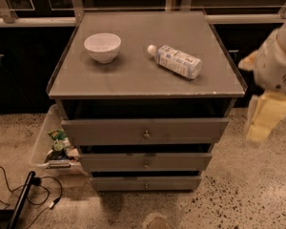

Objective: Open bottom drawer

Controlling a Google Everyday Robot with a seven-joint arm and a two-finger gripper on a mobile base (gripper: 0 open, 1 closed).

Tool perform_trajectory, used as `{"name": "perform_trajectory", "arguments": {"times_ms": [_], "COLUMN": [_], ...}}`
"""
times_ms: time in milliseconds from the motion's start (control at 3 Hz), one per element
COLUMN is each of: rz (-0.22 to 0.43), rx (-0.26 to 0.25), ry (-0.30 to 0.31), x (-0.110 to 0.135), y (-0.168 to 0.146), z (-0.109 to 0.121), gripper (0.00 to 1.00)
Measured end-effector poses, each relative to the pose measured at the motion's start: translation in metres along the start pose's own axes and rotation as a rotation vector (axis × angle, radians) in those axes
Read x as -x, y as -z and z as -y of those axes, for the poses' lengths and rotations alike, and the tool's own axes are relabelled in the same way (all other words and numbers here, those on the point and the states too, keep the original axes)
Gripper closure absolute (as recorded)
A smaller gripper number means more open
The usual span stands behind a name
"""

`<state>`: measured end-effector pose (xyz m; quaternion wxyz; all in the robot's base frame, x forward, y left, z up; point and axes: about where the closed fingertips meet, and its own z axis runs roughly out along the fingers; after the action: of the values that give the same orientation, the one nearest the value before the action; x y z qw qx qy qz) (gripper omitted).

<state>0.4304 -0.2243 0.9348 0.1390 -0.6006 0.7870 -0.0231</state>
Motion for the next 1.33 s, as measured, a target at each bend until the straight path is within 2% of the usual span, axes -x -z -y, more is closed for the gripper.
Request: {"name": "perform_trajectory", "arguments": {"times_ms": [333,667,1000,1333], "rz": [-0.008,0.003,0.003,0.017], "rx": [0.083,0.134,0.134,0.171], "ry": [-0.017,0.018,0.018,0.035], "x": [-0.039,-0.069,-0.069,-0.063], "y": [-0.066,-0.135,-0.134,-0.164], "z": [-0.031,-0.067,-0.067,-0.075], "gripper": [0.0,0.0,0.0,0.0]}}
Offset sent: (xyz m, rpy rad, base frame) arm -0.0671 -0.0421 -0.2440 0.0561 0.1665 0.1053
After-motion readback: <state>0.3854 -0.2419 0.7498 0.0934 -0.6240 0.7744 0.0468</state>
